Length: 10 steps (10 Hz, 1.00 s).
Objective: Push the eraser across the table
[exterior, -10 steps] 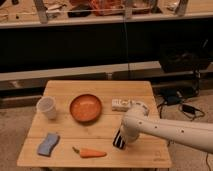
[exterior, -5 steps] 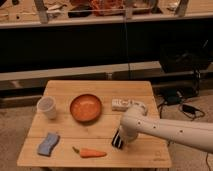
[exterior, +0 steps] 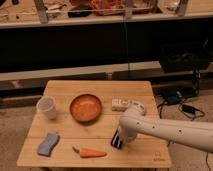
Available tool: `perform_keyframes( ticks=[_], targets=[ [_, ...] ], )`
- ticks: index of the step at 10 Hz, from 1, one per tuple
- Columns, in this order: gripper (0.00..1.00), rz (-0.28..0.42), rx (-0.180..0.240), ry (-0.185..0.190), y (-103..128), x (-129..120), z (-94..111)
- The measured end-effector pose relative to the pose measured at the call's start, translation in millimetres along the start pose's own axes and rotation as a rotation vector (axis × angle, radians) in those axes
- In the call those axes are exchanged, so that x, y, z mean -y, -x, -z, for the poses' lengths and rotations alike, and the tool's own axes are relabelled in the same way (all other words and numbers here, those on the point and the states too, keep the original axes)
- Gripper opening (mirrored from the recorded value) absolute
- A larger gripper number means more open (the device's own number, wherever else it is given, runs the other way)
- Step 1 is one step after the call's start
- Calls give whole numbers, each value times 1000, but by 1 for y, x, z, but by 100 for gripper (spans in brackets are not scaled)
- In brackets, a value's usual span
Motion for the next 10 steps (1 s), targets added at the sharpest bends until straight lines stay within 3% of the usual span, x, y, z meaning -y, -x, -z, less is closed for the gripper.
perform_keyframes(
  ticks=[10],
  targets=[
    [0,23,-1,-5,8,7,-1]
  ],
)
